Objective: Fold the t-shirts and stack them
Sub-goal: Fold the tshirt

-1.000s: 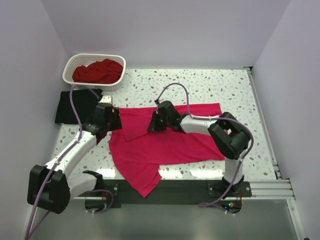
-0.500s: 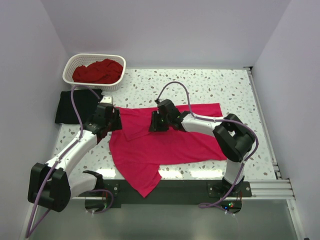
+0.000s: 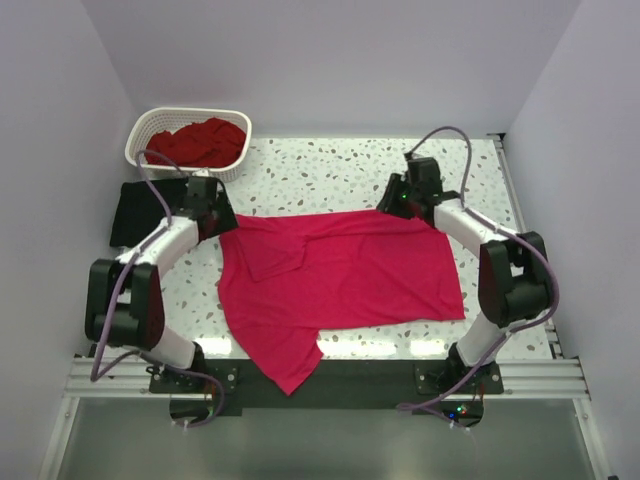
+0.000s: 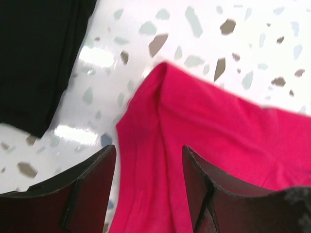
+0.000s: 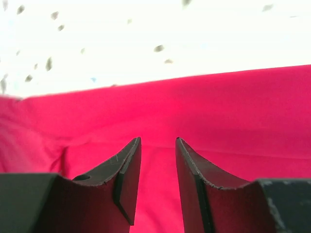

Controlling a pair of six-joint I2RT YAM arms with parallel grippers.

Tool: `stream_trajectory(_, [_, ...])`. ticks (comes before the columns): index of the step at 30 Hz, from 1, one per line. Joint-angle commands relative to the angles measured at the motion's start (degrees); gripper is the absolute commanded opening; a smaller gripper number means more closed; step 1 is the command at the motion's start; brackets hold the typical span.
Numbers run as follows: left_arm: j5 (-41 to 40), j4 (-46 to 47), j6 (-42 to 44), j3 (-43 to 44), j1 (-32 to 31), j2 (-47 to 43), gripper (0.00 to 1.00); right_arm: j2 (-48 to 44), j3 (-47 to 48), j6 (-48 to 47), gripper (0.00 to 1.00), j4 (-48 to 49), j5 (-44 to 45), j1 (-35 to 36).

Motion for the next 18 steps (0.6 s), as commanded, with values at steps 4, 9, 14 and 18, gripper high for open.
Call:
stream_trajectory(4, [0.1,3.1,-2.9,10.9,0.4,12.8,0.58,2.2,3.3,-2.7,0.38,-1.6,-2.9,-9.0])
stream_trajectory(9, [-2.3,3.2,-3.6,13.7,0.4,18.1,0.42,7.8,4.8,-1.3,0.38,0.5,-5.8,-14.3])
stream_trajectory(14, [-5.2,2.9,-4.6,14.1,0.4,20.9,0.31,11.8,5.2,-1.1,0.37,1.0,-6.7,-19.2])
stream_trajectory(18, [-9.0,1.5,-6.3,13.7,0.4,21.0,0.19,14.5,4.3,0.2,0.37,2.3,-6.9,-22.2])
